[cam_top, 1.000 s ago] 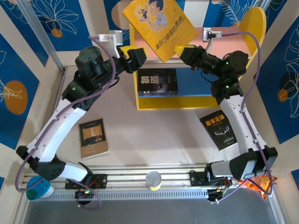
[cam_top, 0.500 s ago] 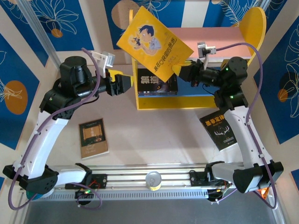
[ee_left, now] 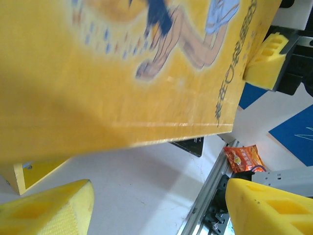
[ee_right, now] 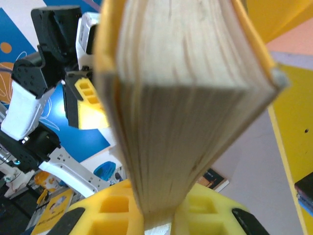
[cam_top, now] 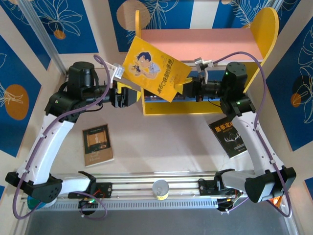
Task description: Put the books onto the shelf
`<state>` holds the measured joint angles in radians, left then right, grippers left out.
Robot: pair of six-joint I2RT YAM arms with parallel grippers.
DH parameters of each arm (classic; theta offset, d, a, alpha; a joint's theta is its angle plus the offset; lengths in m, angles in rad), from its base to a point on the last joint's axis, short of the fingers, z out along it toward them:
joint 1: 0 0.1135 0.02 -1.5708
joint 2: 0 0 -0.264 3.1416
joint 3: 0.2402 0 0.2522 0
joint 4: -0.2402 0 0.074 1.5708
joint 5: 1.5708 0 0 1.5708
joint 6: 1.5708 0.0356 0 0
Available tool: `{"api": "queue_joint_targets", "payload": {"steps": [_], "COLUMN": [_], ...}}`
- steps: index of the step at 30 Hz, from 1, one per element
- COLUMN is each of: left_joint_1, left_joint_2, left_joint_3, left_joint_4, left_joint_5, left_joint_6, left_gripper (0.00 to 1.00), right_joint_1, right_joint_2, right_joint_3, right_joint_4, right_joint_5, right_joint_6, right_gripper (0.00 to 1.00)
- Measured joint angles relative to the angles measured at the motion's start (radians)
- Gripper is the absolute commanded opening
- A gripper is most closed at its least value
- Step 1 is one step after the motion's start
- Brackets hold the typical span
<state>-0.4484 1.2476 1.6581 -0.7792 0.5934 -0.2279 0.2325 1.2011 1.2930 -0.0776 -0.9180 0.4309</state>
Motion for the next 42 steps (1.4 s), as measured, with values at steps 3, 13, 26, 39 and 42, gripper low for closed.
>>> {"api": "queue_joint_targets", "payload": {"steps": [3,13,26,39,42], "left_joint_1": [0.016,0.056,0.081,0.101,0.101], "left_joint_2": [-0.001,-0.001,-0.001,-0.001,-0.001], "left_joint_3": [0.000,0.004,0.022,0.022,0.022], "left_joint_4": [-0.002,-0.069,-0.129,-0.159,-0.164], "left_joint_5": [0.022,0.072,0.089,0.087,0.086], "left_joint_6": [0.003,0.004,0.036,0.056,0.065], "left_gripper": [0.71,0.70,0.70,0.71,0.72], "right_joint_1": [0.016,0.045,0.045,0.037,0.031], "right_joint_2": [0.000,-0.001,-0.033,-0.047,-0.058], "right_joint_3": [0.000,0.000,-0.014,-0.044,-0.062], "right_joint_4": [-0.044,-0.147,-0.246,-0.278,-0.263], "right_joint_5": [-0.007,-0.014,-0.002,-0.014,-0.029], "right_joint_6": [-0.044,-0.161,-0.255,-0.291,-0.278], "right_gripper": [0.00,0.00,0.00,0.00,0.00]}}
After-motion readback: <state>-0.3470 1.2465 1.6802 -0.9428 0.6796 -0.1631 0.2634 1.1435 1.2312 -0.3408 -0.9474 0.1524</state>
